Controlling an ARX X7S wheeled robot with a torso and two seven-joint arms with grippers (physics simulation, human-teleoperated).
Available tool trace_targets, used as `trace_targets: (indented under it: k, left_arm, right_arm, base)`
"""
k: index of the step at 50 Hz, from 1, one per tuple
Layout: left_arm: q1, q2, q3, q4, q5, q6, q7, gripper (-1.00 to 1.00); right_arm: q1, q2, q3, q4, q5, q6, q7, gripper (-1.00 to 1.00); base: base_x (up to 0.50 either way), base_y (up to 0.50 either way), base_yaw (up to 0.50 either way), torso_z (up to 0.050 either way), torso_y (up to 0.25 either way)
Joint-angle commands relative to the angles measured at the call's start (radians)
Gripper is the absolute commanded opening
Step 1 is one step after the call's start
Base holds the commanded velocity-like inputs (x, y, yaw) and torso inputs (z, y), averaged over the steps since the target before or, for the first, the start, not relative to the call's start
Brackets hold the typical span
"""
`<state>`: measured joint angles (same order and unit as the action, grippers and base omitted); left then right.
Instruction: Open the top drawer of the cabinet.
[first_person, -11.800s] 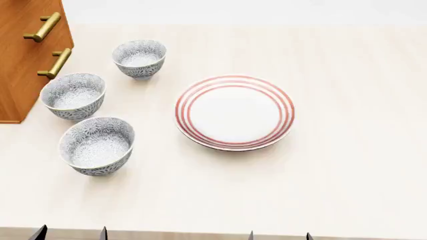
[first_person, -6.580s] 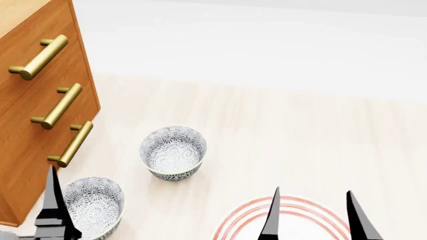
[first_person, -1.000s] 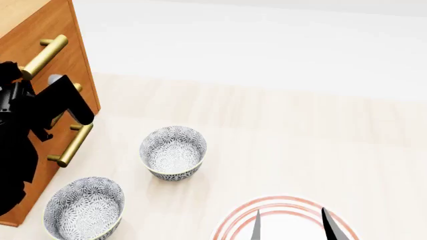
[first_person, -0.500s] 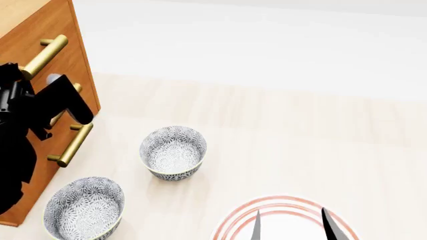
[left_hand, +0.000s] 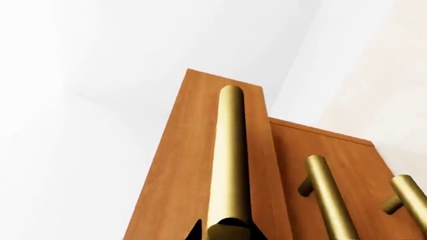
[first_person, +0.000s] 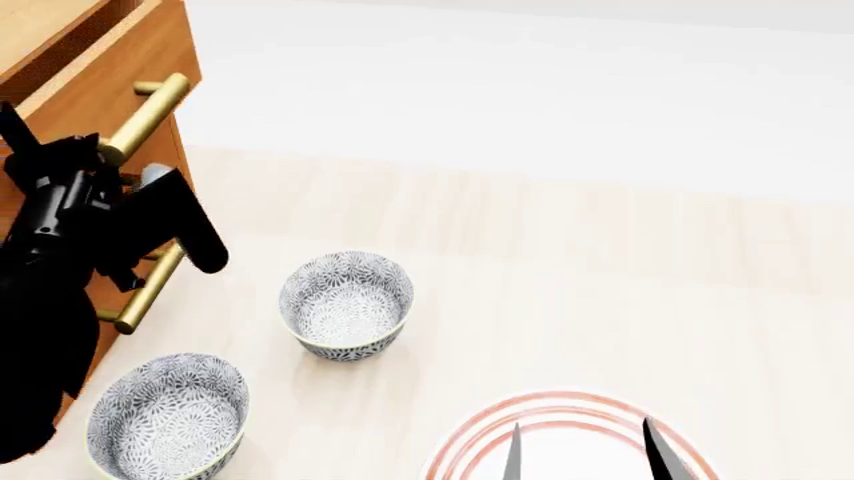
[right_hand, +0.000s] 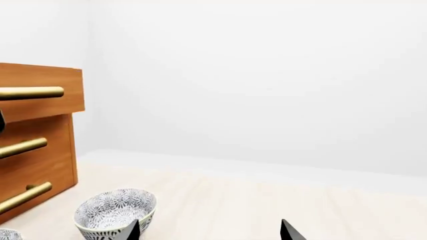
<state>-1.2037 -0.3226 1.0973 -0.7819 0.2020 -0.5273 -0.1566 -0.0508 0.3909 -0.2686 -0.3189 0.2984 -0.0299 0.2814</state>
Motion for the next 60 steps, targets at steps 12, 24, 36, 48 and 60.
trace_targets:
  k: [12, 24, 36, 48, 60]
  left_arm:
    - [0.089, -0.085, 0.013, 0.428, 0.029, -0.156, 0.016, -1.00]
    - [0.118, -0.112, 0.028, 0.555, 0.043, -0.193, 0.028, -1.00]
    - [0.135, -0.120, 0.033, 0.625, 0.049, -0.219, 0.034, -1.00]
    - [0.145, -0.138, 0.010, 0.697, 0.019, -0.224, 0.062, 1.00]
    - [0.064, -0.217, -0.188, 1.169, -0.154, -0.522, 0.263, 1.00]
  right_arm:
    - [-0.008, -0.014, 0.015, -0.023, -0.032, 0.004, -0.011, 1.00]
    - [-0.011, -0.011, 0.014, -0.024, -0.031, 0.000, -0.007, 1.00]
    - [-0.011, -0.007, 0.014, -0.025, -0.024, 0.001, -0.005, 1.00]
    - [-0.009, -0.003, 0.013, -0.026, -0.021, 0.001, -0.004, 1.00]
    - [-0.013, 0.007, 0.015, -0.066, 0.004, 0.025, -0.002, 1.00]
  base:
    - [-0.01, 0.00, 0.01, 0.001, 0.011]
    - [0.00, 0.00, 0.01, 0.000, 0.004]
    - [0.00, 0.00, 0.00, 0.000, 0.001]
    - [0.00, 0.00, 0.00, 0.000, 0.000]
    - [0.00, 0.00, 0.00, 0.000, 0.000]
